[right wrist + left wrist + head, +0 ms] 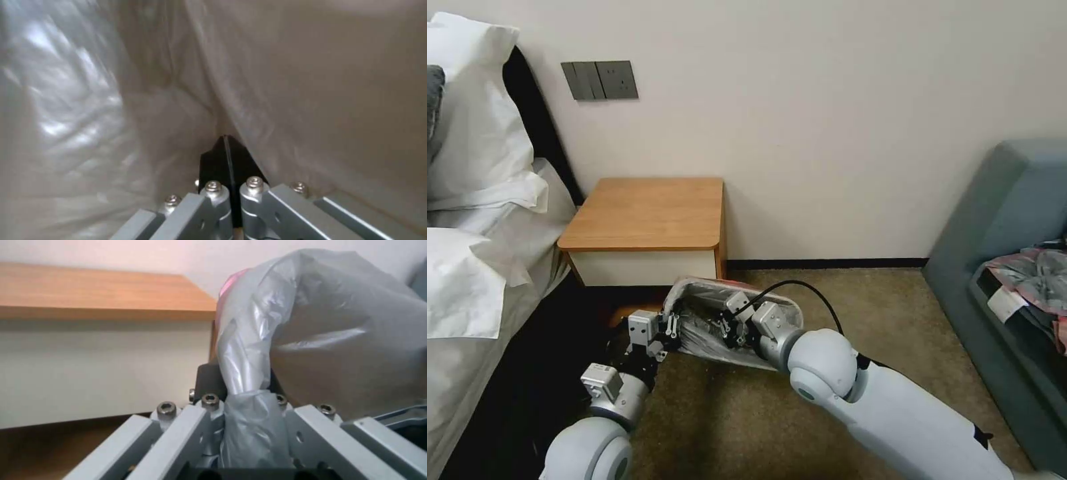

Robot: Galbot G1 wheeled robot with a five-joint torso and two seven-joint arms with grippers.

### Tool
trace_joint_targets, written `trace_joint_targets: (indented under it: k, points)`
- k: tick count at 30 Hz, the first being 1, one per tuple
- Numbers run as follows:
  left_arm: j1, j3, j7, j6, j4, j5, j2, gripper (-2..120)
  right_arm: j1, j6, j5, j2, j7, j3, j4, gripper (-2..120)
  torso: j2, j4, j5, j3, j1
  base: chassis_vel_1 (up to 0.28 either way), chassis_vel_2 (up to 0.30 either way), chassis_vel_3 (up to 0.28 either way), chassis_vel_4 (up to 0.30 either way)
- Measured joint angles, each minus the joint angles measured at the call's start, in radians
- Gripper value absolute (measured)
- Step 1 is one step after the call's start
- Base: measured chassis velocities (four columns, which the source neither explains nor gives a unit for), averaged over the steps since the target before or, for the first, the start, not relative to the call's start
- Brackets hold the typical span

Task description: Pick up the garbage bag from the table and place it over the trash can.

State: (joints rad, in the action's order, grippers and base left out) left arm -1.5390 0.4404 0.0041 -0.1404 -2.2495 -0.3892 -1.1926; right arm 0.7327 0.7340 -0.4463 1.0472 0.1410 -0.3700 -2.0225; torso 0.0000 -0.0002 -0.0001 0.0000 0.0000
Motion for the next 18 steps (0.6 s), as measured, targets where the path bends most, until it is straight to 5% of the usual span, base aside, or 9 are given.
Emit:
trace_joint_targets:
  k: [18]
  points:
    - [-0.014,-0.005,0.067,0.011,-0.022,0.109,0.048,3,-0.065,-0.001,0.089,-0.015,0.128,-0.140,0.049,0,0.000,0.0002,0.0001,0.000,0.000,0.000,0.000,0.000,0.000]
